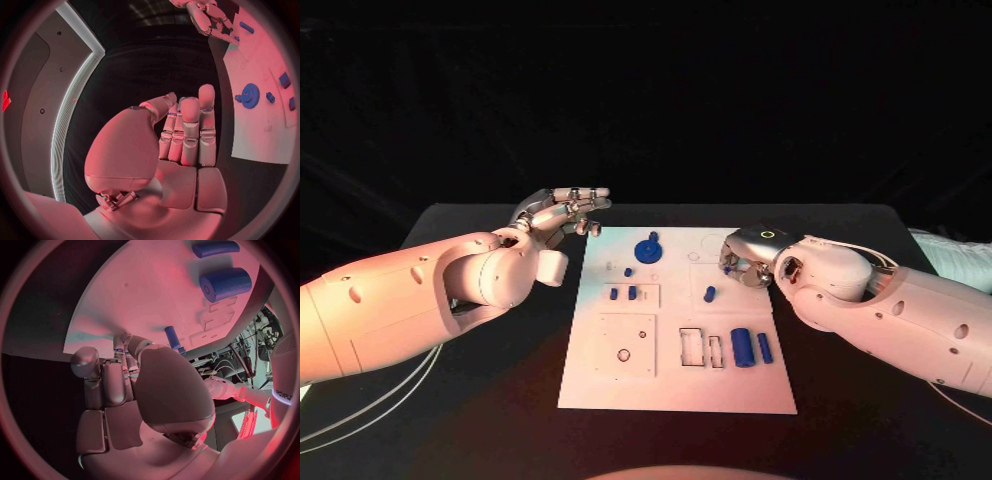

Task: Assemble the parts on the task board

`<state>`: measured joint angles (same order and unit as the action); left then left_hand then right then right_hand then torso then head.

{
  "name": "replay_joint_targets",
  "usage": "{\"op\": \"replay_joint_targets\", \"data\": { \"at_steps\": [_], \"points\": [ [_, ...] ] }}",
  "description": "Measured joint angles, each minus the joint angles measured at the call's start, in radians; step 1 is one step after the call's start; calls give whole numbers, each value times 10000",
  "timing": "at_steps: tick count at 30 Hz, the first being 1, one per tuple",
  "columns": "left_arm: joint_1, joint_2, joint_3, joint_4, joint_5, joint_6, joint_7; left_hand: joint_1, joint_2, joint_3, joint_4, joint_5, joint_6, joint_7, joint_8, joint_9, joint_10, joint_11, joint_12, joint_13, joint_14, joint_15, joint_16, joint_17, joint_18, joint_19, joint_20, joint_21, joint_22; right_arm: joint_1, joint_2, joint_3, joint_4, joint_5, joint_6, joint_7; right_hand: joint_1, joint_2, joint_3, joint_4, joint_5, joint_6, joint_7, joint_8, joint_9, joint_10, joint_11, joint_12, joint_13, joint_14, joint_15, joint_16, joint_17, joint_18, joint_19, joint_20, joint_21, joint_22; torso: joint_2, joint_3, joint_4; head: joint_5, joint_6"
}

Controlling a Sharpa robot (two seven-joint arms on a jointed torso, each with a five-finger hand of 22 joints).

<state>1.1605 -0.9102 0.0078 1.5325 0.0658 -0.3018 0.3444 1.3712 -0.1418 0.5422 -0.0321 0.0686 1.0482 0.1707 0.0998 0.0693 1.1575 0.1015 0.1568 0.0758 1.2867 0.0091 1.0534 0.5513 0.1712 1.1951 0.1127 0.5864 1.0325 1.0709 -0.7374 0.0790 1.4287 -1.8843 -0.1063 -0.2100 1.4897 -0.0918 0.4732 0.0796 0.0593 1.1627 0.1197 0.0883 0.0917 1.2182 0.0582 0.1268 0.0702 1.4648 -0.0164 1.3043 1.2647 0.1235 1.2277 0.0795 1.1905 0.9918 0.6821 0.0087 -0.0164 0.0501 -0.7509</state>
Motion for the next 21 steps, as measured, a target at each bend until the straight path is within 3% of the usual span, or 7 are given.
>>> {"op": "replay_joint_targets", "data": {
  "at_steps": [14, 21],
  "points": [
    [-3, 48, 0, -62, -21, 135, -17, 41, -41, -28, -83, 0, -1, 0, 0, 0, -35, -34, 0, -1, 0, 0, -39, -47, 0, 0, 0, -36, 0, -127, -162, -46, 309, -275, -789, -229, -87, -37, 43, -149, -41, 105, 8, 1, 48, 186, -29, -55, -9, 36, -35, -109, -164, -1, 214, 25, 298, 411, -1, 14, -6, -68, 24],
    [-4, 53, -2, -96, -28, 162, -18, 40, -42, -28, -82, 0, -1, 0, 0, 1, -35, -34, 0, -2, 1, 0, -39, -60, 0, 0, 0, -36, -8, -126, -490, 96, 897, -266, -1273, -272, -189, -4, 43, -150, -58, 123, 24, -10, 57, 237, -15, -98, 1, 36, -35, -110, -164, 0, 263, 48, 365, 493, 0, 9, -16, -80, -5]
  ]
}}
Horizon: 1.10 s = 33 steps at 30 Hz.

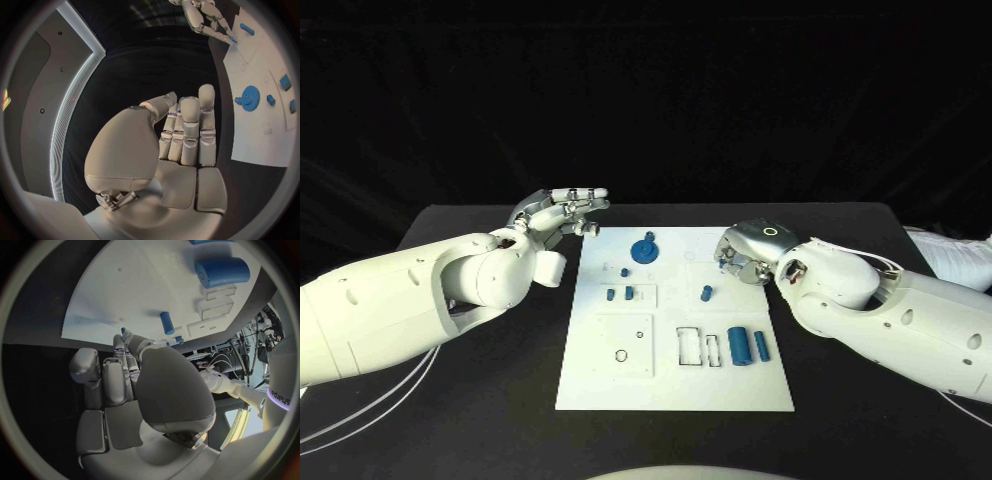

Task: Assemble the parts on the task board

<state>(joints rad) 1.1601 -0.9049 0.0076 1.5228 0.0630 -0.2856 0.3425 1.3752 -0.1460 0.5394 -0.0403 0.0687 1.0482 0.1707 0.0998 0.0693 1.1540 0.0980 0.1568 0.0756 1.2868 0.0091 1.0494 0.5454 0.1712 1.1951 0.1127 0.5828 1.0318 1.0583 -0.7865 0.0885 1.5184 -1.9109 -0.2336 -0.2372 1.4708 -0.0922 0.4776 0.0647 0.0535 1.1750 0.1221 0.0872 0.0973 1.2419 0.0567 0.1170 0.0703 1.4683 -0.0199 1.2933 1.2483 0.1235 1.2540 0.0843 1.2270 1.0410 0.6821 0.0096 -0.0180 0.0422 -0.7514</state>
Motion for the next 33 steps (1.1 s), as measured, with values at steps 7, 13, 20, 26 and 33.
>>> {"op": "replay_joint_targets", "data": {
  "at_steps": [7, 13, 20, 26, 33],
  "points": [
    [0, 9, 0, -17, -5, 10, -1, -1, -1, 0, 0, 0, 0, 0, 0, -5, -35, 35, 0, 0, -35, 36, 0, -26, -1, 0, 0, 0, 0, 6, -319, 119, 591, 101, -268, -59, -66, -16, 0, 0, -2, 10, -12, -31, 18, 16, -15, 0, 0, 0, 1, 0, 0, 0, 0, 0, 0, 26, 0, -10, -2, -16, -17],
    [-1, 46, 0, -30, -8, 19, -1, -1, -1, 0, 0, 0, 0, 0, 0, -9, -35, 35, 0, -1, -35, 36, 0, -28, 0, 0, 0, 0, 1, -107, -269, 161, 1348, 293, -410, -112, -66, -16, 0, 0, -19, 26, -29, -52, 24, 16, -15, -48, -1, 0, 1, 0, 0, 0, 0, 0, 47, 70, 0, -11, 10, 34, -58],
    [-2, 124, 0, -36, -12, 41, -1, -2, -1, 0, 0, 0, -1, 0, 0, -9, -35, 35, 0, -1, -34, 36, 0, -28, 0, 0, 0, 1, 1, -483, 228, 137, 2017, 454, -432, -115, -65, -17, -1, 0, -21, 24, -30, -33, 23, 16, -14, -57, -13, 0, 1, 0, -33, 0, 71, 1, 46, 83, -3, -19, 30, 202, -178],
    [-3, 174, -1, -43, -16, 66, -1, -2, -1, -28, -28, 0, -1, 0, 0, -8, -36, 35, 0, -1, -70, 1, -46, -53, -1, 0, 0, 2, 1, -867, 716, 29, 2200, 563, -371, -66, -64, -17, 11, -43, -22, 21, -31, -32, 16, 16, -14, -98, -19, 0, 1, 0, -52, 0, 70, 1, 46, 82, -2, -29, 33, 341, -263],
    [-3, 222, -1, -43, -19, 94, -1, -2, -1, -27, -27, 0, -1, -1, 0, -8, -35, 35, 0, -1, -70, 0, -46, -52, -1, 0, 0, 2, 2, -1373, 1192, -55, 1902, 587, -200, 14, -64, -18, 16, -70, -40, 17, -34, -31, 16, 16, -13, -118, -27, 0, 1, 1, -76, 0, 70, 1, 46, 67, 6, -26, 22, 461, -340]
  ]
}}
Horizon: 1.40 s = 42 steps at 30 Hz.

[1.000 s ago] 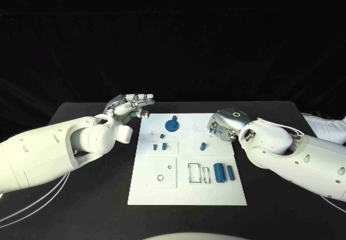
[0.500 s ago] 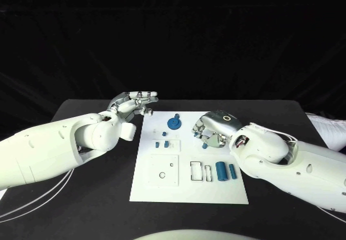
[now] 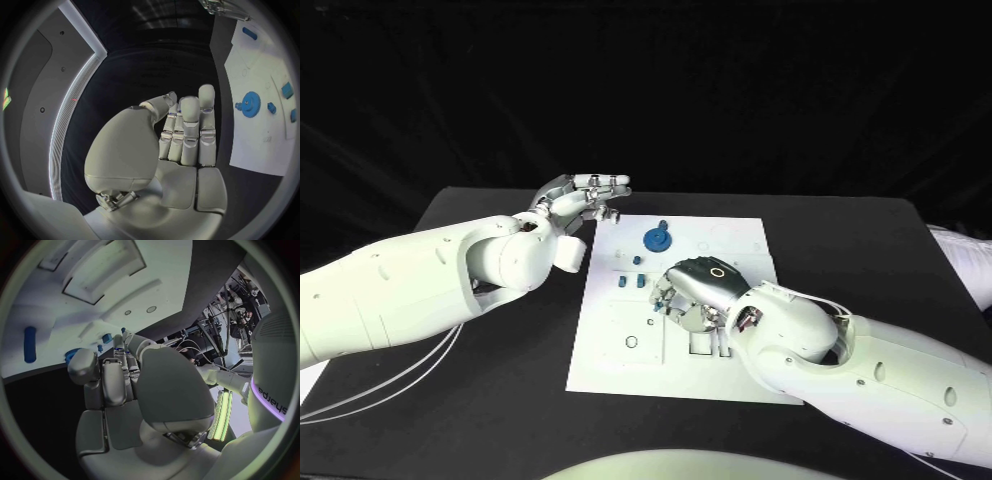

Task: Assemble the parts on the task board

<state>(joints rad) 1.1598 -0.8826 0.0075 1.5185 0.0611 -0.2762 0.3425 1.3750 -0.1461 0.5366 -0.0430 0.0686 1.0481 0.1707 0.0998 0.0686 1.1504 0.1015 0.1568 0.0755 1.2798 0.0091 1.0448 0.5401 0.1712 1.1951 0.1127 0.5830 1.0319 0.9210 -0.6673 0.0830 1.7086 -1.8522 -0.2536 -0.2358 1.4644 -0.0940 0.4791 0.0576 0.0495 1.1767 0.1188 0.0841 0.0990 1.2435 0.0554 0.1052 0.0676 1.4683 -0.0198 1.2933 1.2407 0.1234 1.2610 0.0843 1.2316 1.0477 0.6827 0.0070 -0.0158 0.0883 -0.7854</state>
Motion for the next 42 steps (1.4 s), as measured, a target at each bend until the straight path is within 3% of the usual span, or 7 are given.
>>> {"op": "replay_joint_targets", "data": {
  "at_steps": [8, 38, 40, 42],
  "points": [
    [0, 4, 0, 2, -2, 30, -10, 0, 0, 0, 0, 0, 0, 0, 0, 0, 0, 0, 0, 0, 0, 0, 0, -22, -1, 0, 0, 1, 1, -185, 236, -19, -261, 0, 205, 74, 1, -1, 25, -26, -15, 23, 24, -10, 4, 0, 1, -34, -3, 0, 0, 0, -20, 0, -1, 0, 0, 0, 5, 9, 1, 97, -92],
    [0, -14, -1, -22, -5, 133, -109, 0, 0, -27, -27, 39, 0, 0, 0, -7, -71, 1, 55, -1, -33, 35, 0, -62, 0, 0, 0, 3, -8, -271, 505, -44, -568, -60, 471, 110, -54, 27, 23, -26, 27, -14, 26, -66, 0, 0, 5, -109, -16, 0, 0, 0, -23, 0, -1, 0, 0, 0, -4, 9, -10, 201, -218],
    [0, -15, -1, -21, -5, 137, -116, 0, 0, -27, -27, 39, 0, 0, 0, -7, -71, 1, 54, -1, -33, 35, 0, -80, 0, 0, 0, 4, -7, -271, 529, -47, -574, -79, 501, 88, -199, -32, -5, -55, 27, -79, 90, -66, 1, -63, 87, -194, -4, -1, 1, 0, -56, 0, -2, 1, 0, -16, -4, 7, -11, 205, -220],
    [0, -18, -1, -19, -6, 142, -124, 0, 0, -27, -27, 39, 0, 0, 0, -7, -71, 1, 54, -1, -33, 36, 0, -81, 1, 0, 0, 4, -7, -271, 566, -69, -596, -111, 550, 65, -417, -90, -25, -35, 70, -295, 226, -139, 1, -370, 229, -367, -19, -36, 116, -60, -127, 0, -95, 94, -22, -114, -4, 6, -11, 206, -223]
  ]
}}
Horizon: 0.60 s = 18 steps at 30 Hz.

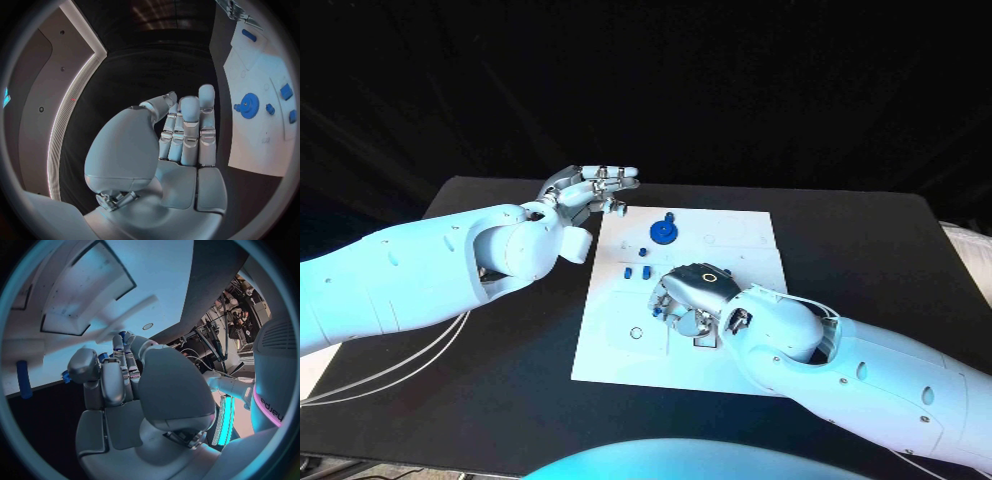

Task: Assemble the parts on the task board

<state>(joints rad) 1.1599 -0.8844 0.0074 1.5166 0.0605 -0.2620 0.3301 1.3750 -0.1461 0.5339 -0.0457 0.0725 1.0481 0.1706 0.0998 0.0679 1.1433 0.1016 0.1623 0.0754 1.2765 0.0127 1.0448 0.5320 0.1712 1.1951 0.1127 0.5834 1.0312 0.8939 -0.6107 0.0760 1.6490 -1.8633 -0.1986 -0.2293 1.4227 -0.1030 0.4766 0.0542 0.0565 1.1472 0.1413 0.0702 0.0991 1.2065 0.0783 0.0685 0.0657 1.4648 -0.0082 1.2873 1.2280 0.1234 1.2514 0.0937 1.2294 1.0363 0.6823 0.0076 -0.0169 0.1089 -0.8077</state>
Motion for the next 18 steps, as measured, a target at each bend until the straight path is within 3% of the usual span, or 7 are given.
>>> {"op": "replay_joint_targets", "data": {
  "at_steps": [2, 6, 15, 18],
  "points": [
    [0, -3, 0, 3, 0, 3, -6, 0, 0, 0, 0, 0, 0, 0, 0, 0, 0, 0, 0, 0, 0, 0, -32, -9, -1, 0, 0, -2, 0, -3, 34, -33, -31, -27, 58, -34, -301, -76, -81, 79, 18, -570, 151, -72, -145, -663, 139, -42, -38, 18, 165, -156, -188, 0, -148, 148, -178, -228, 0, 1, -1, 0, -6],
    [0, -15, 0, 8, -1, 9, -17, 0, 0, 15, -15, 0, 0, 0, 0, 0, -34, 34, 0, 0, 0, 0, -41, -27, -1, 0, 0, -47, 0, -3, 67, -46, -45, -70, 127, -96, -379, -216, -209, 3, 18, -1313, 239, -87, -330, -1490, 291, -31, -40, 16, 262, -414, -538, -1, -468, 283, -586, -789, -1, -5, 0, -6, -15],
    [0, -40, 0, 8, -2, 24, -37, 0, 0, -2, -54, 0, -36, 36, 0, 1, -107, 34, 0, -13, -38, 38, -41, -60, -2, 0, 0, -47, -9, -8, -1, -82, 3, -107, 30, -157, -368, -227, -271, -3, 75, -1402, 262, -87, -334, -1782, 442, -39, -48, 17, 262, -420, -639, -1, -500, 316, -675, -976, -8, -1, 8, -18, -32],
    [1, -54, 0, 6, -2, 31, -44, 0, 0, -2, -54, 0, -36, 36, 0, 1, -107, 34, 0, -13, -37, 38, -41, -59, 0, 0, 0, -46, -9, -21, -170, -88, 99, -107, -124, -188, -366, -225, -251, -24, 189, -1401, 263, -87, -316, -1723, 383, 41, -26, 17, 262, -420, -644, -1, -500, 316, -675, -977, -8, 1, 4, -22, -26]
  ]
}}
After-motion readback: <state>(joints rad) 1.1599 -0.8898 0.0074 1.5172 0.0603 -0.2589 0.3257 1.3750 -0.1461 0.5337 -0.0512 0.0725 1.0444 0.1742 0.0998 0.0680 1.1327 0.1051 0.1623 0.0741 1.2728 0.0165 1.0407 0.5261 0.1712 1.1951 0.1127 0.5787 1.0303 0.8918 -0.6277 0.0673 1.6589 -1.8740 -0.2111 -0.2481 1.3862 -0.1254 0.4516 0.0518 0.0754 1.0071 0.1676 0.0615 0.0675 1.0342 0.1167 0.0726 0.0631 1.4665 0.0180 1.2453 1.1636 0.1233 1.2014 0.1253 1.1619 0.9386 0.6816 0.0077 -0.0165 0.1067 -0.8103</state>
